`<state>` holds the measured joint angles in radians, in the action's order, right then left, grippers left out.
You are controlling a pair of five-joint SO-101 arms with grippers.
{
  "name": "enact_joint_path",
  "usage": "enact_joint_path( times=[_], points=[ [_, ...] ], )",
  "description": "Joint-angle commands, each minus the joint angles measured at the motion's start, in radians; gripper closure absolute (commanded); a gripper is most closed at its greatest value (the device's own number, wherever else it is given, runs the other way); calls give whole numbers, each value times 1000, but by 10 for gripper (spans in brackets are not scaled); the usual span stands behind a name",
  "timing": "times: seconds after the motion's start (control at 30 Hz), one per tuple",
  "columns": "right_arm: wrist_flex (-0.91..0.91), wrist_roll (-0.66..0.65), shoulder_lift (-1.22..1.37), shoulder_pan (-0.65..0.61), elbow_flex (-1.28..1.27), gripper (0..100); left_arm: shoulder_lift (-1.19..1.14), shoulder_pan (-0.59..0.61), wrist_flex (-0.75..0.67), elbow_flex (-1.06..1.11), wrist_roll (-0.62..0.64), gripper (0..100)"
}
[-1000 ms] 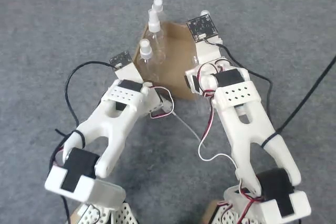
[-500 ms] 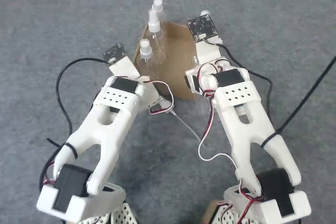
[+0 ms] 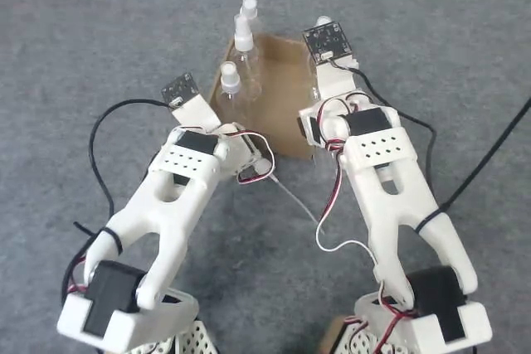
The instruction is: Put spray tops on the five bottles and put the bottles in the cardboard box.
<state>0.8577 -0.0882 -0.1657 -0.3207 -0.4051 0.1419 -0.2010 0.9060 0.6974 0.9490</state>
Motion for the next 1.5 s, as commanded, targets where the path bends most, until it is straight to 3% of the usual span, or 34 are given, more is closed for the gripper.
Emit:
enact_joint_path(
  times=[0.0, 0.43, 0.63, 1.3, 1.47],
  points=[
    [-21, 2, -65, 13, 48, 985, 60, -11, -60, -1, 17, 791],
    [-21, 2, -65, 13, 48, 985, -23, -55, -141, 22, 15, 791],
    [-21, 2, -65, 13, 48, 985, -130, -51, -77, -87, 15, 791],
    [-21, 2, -65, 12, 44, 985, -242, -23, -46, -156, 49, 791],
    [-21, 2, -65, 12, 44, 985, -239, -23, -41, -156, 46, 876]
  ],
)
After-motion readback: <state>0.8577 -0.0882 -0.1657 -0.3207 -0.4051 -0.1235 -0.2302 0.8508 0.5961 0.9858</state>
